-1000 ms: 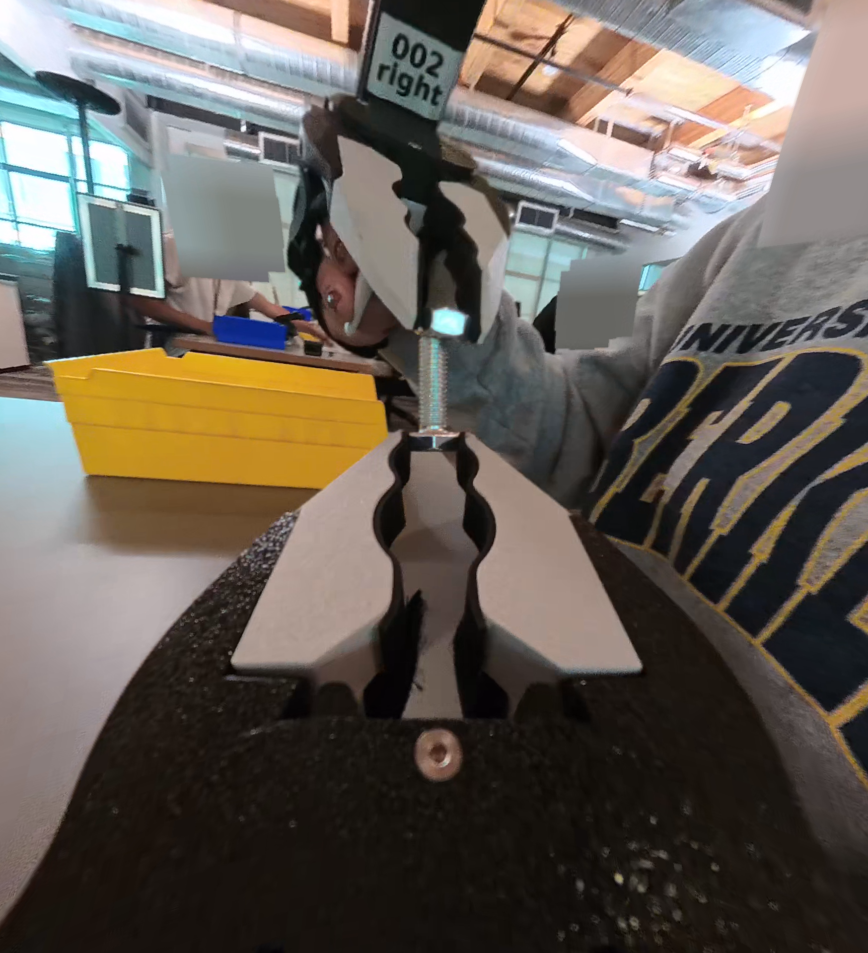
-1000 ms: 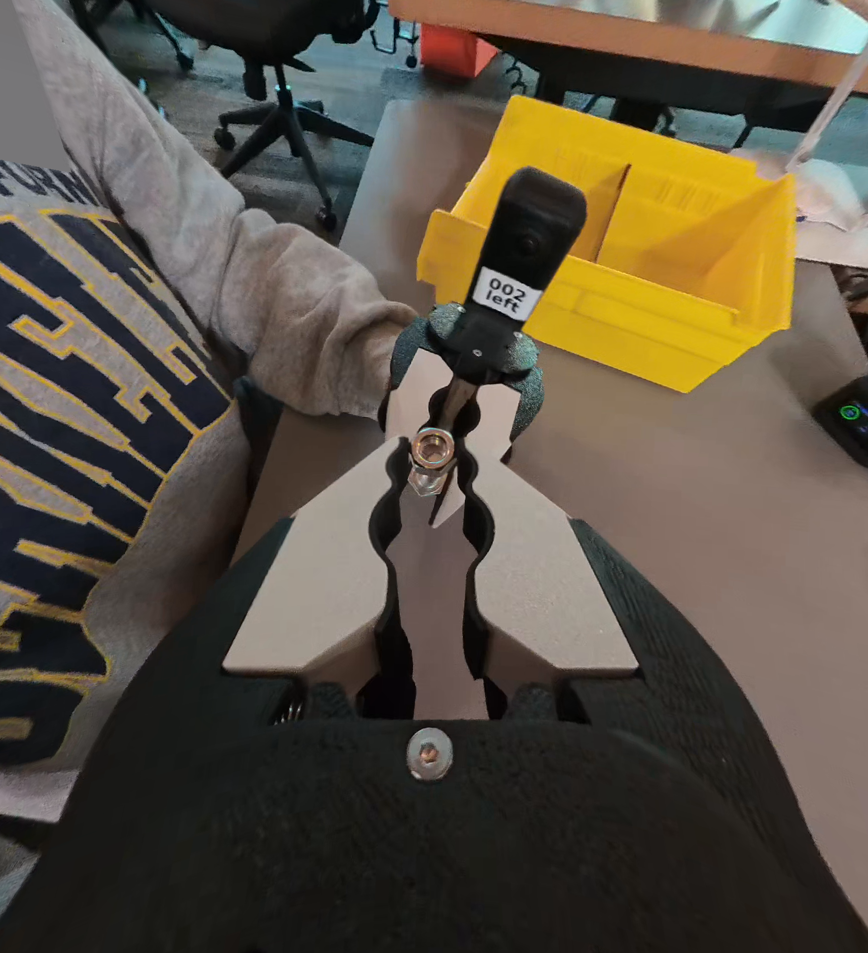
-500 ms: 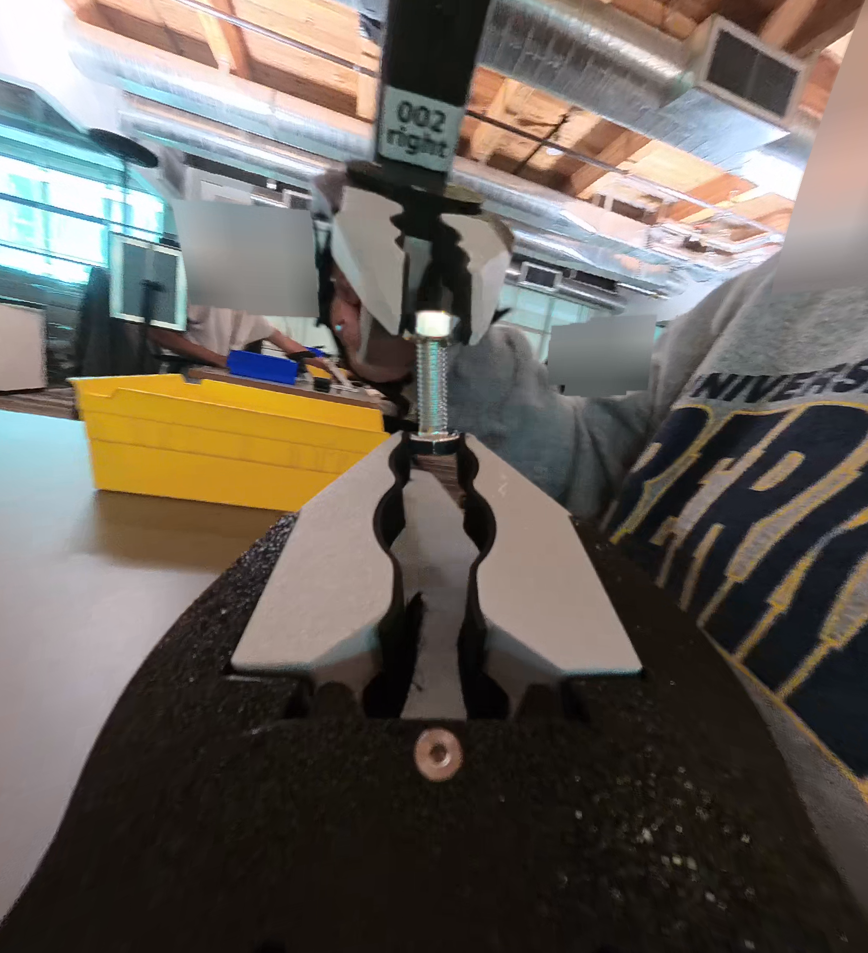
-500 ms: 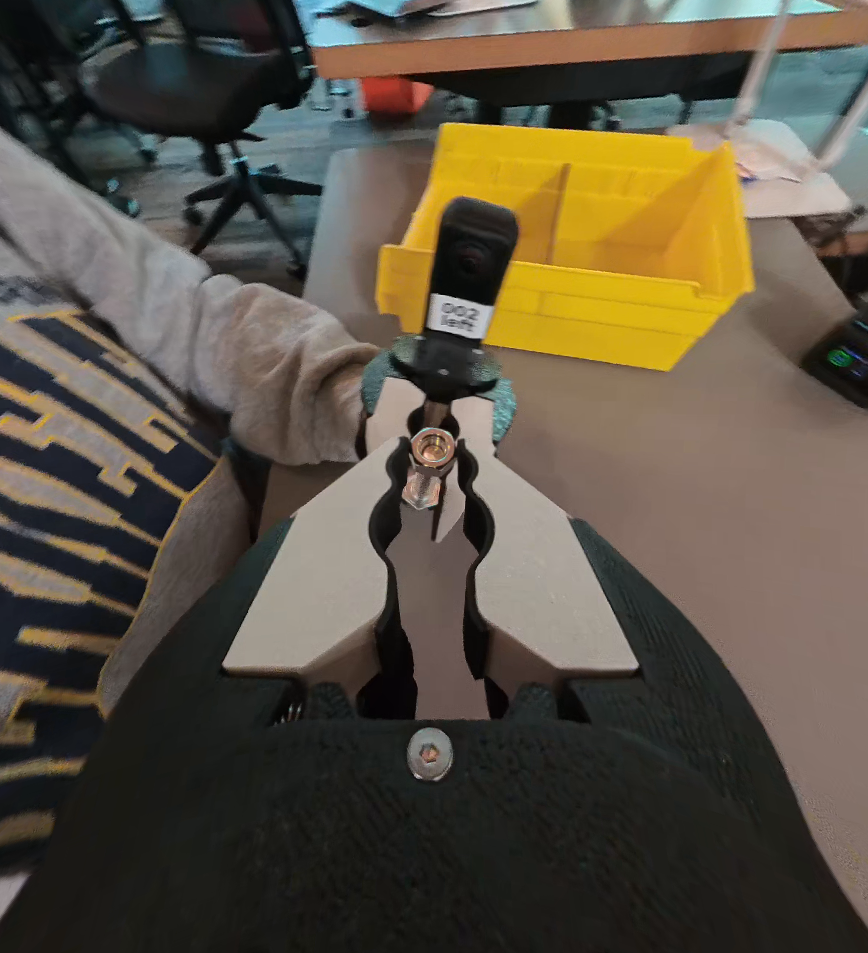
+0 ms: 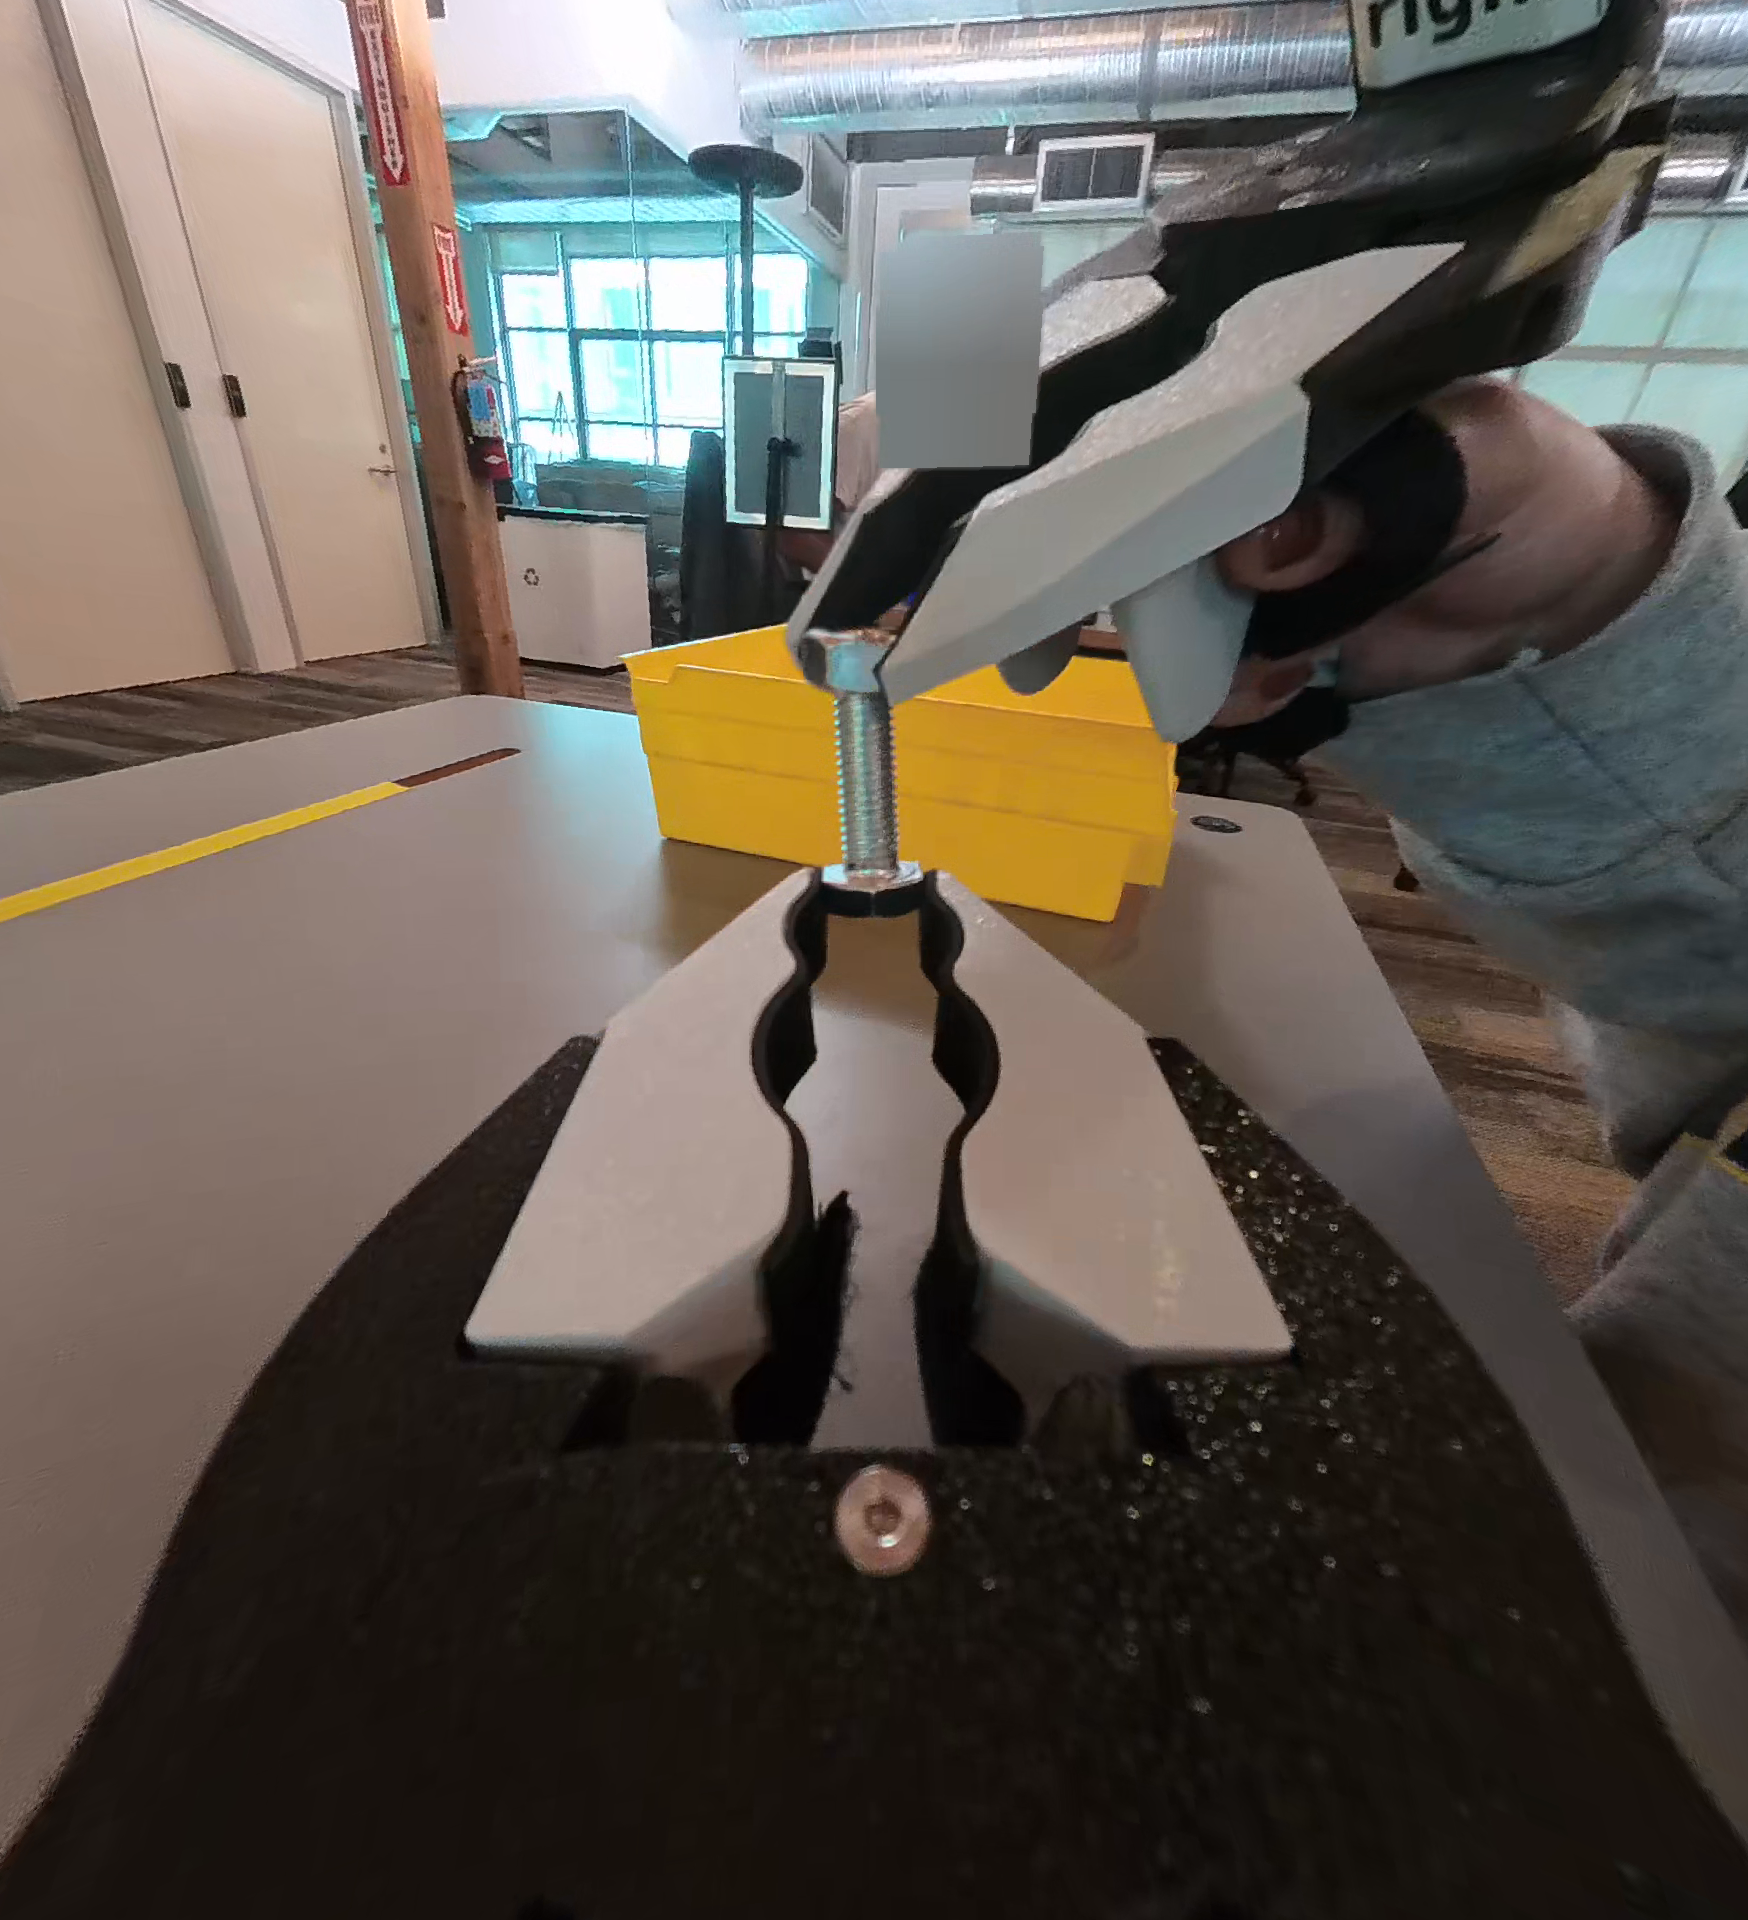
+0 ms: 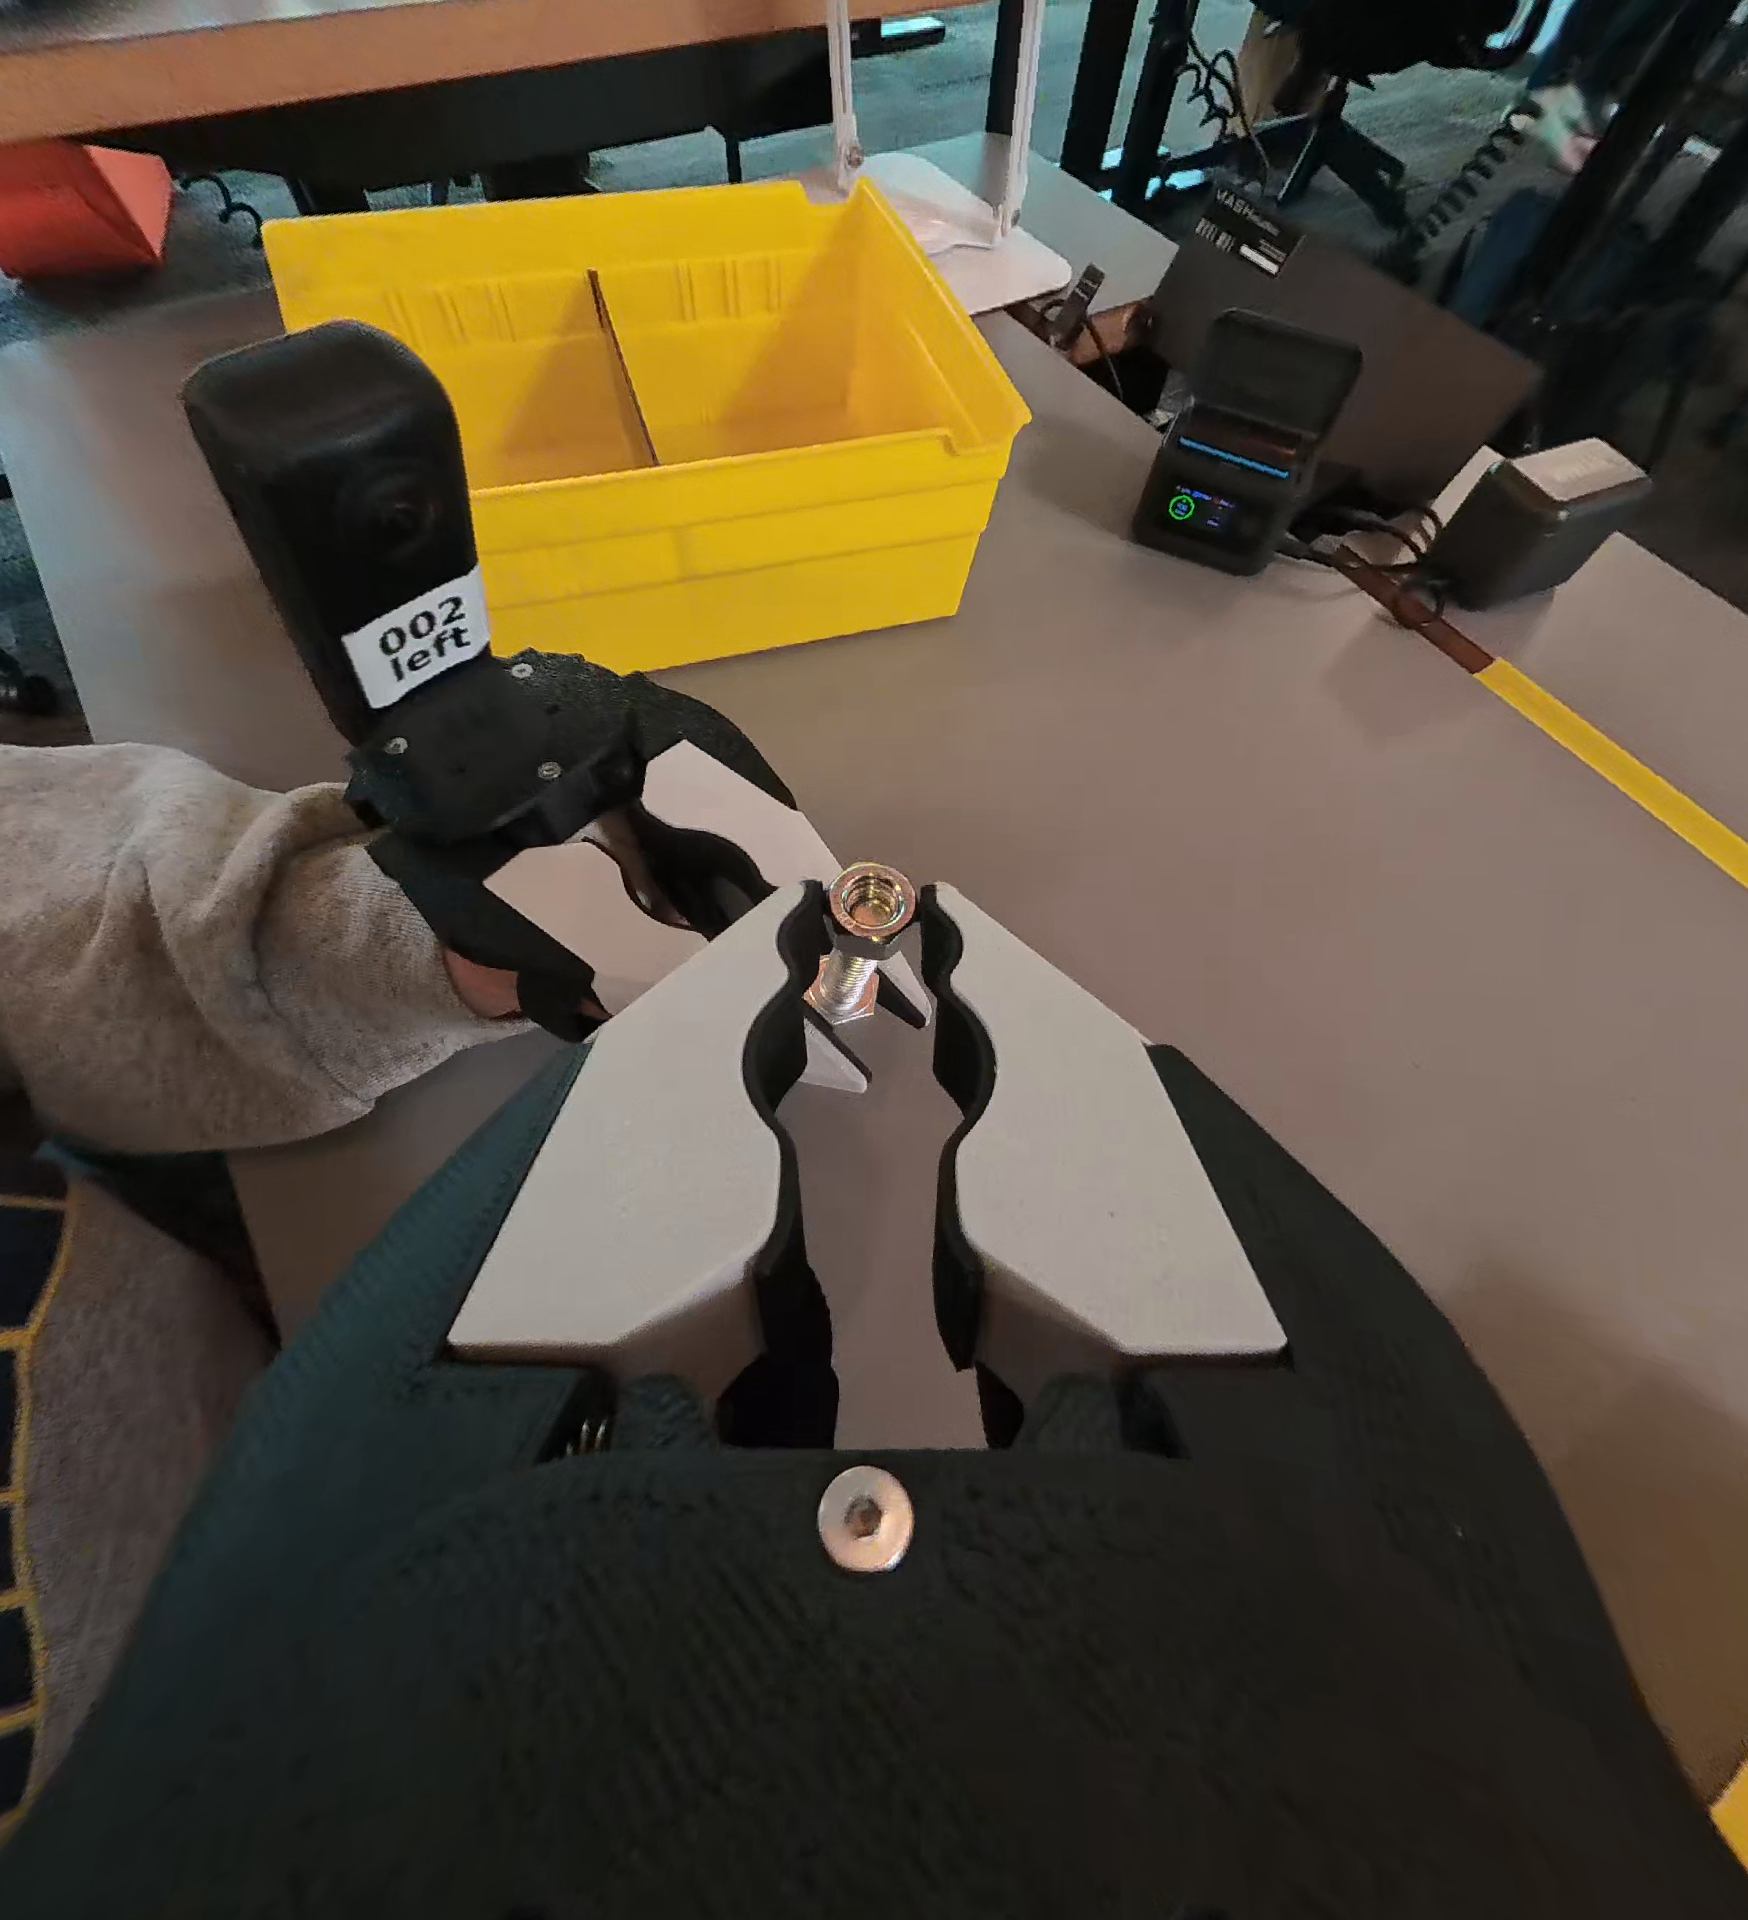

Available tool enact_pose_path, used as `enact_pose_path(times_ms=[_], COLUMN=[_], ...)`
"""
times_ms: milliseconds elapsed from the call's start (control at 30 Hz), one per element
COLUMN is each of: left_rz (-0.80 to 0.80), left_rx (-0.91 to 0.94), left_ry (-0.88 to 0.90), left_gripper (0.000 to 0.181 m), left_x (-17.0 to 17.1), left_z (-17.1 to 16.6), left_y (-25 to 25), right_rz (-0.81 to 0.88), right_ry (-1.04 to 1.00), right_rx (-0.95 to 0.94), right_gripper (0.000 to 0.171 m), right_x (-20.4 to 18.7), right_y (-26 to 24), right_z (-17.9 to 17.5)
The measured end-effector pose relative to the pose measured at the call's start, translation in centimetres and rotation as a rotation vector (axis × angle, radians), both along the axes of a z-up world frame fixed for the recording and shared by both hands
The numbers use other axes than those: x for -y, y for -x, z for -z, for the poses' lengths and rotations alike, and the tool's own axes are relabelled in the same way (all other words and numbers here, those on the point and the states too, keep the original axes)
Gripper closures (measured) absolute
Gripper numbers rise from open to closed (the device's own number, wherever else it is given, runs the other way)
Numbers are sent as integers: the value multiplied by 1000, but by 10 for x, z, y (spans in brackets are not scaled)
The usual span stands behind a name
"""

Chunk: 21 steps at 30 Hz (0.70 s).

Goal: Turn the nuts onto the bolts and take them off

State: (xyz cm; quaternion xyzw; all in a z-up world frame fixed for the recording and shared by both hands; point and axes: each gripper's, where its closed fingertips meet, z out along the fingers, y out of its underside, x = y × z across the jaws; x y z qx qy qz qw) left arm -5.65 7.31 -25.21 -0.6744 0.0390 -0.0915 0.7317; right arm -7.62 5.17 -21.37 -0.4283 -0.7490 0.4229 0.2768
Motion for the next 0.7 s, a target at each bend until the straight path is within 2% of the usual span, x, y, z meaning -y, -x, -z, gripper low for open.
enact_pose_path(times_ms=[333, 700], left_rz=[28, 38], left_rx=[17, 11], left_ry=[-7, -6], left_gripper=[166, 166], left_x=[0, -1], left_z=[-1, 0], left_y=[-2, -3], right_rz=[-24, -48], right_ry=[-1, 74], right_rx=[-26, -15], right_gripper=[150, 154], right_x=[0, 1], right_y=[-3, -5], right_z=[4, 6])
